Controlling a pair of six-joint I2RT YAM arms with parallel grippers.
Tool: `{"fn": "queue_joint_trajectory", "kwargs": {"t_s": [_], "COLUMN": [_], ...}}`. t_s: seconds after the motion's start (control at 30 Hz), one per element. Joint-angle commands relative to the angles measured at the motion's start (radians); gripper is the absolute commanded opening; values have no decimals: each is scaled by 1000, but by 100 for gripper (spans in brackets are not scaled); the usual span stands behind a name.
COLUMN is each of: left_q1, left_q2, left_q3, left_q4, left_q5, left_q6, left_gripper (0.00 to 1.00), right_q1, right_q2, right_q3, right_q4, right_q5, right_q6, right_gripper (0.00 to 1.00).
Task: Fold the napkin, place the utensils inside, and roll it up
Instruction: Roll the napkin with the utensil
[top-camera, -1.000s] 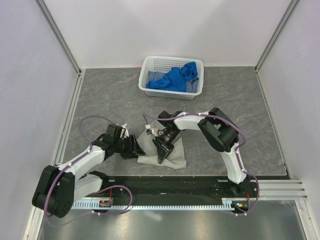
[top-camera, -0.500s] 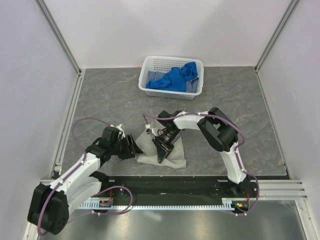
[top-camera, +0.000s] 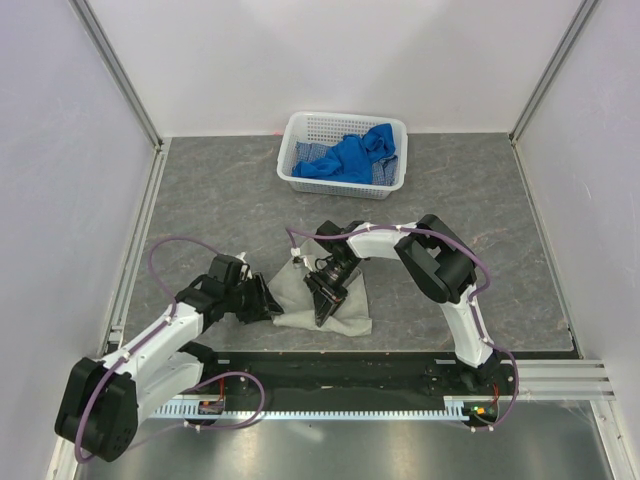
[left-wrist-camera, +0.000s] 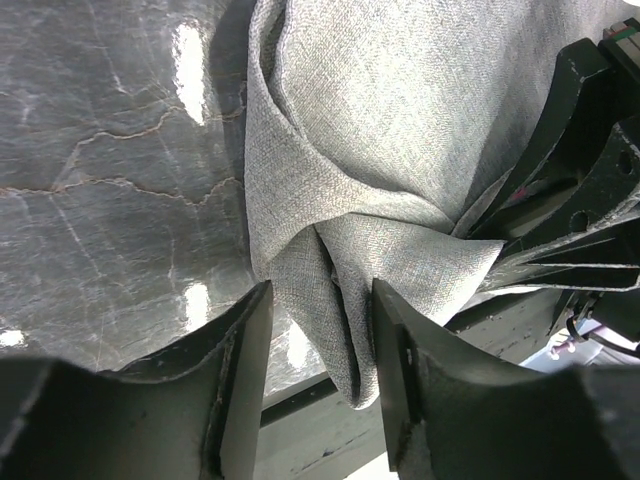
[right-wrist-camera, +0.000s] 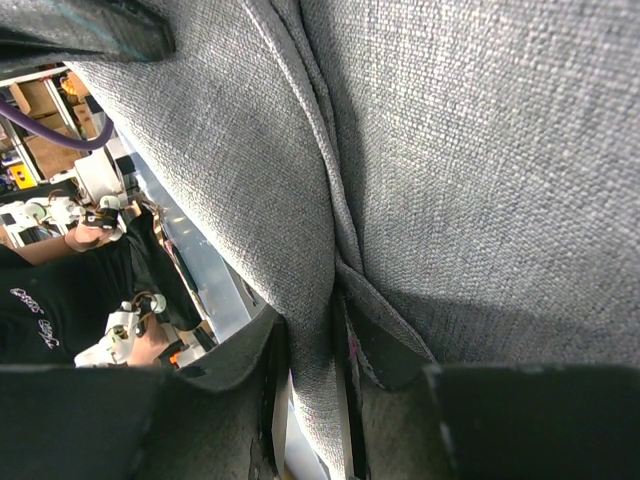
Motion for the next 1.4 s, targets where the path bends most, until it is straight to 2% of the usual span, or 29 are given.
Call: {"fn": "queue_joint_trajectory", "kwargs": {"t_s": [0.0,0.17,0.4,0.47,0.5,0.63,0.67,0.77,0.9,1.03,1.17,1.37], "left_q1": [-5,-7,-8,-7,-7,-5,-4,1,8,15,19,18], "left_q2": [21,60,115,132,139,170,176,193,219,236,242,250], "left_q3": [8,7,8,10,11,30,36,46,59,70,71,71], "left_q4": [-3,37,77,96,100,98,100,91,86,81,80,81], "left_q5": [-42,-48,-59,-45,-40,-27,-25,-11,16,33,38,43], "left_q6": [-25,-24,-13,-8,-5,18,25,41,56,71,73,78], "left_gripper": [48,43,13,8,2,2,2,2,2,2,2,2], "right_q1": [-13,-16,-20,-20,-20,-20,-20,-17,15,116,193,204], "right_q2": [13,13,-15,-39,-50,-169,-203,-350,-562,-683,-748,-710], "right_q3": [22,14,19,25,25,7,-7,-84,-232,-346,-411,-431], "right_q4": [60,69,74,72,72,91,104,152,180,187,201,203], "right_q5": [58,55,74,98,112,222,267,446,661,810,841,870], "right_q6": [-8,-2,7,9,9,9,35,26,-17,-20,6,57], "right_gripper": [30,30,31,36,38,54,59,67,70,71,71,69]}}
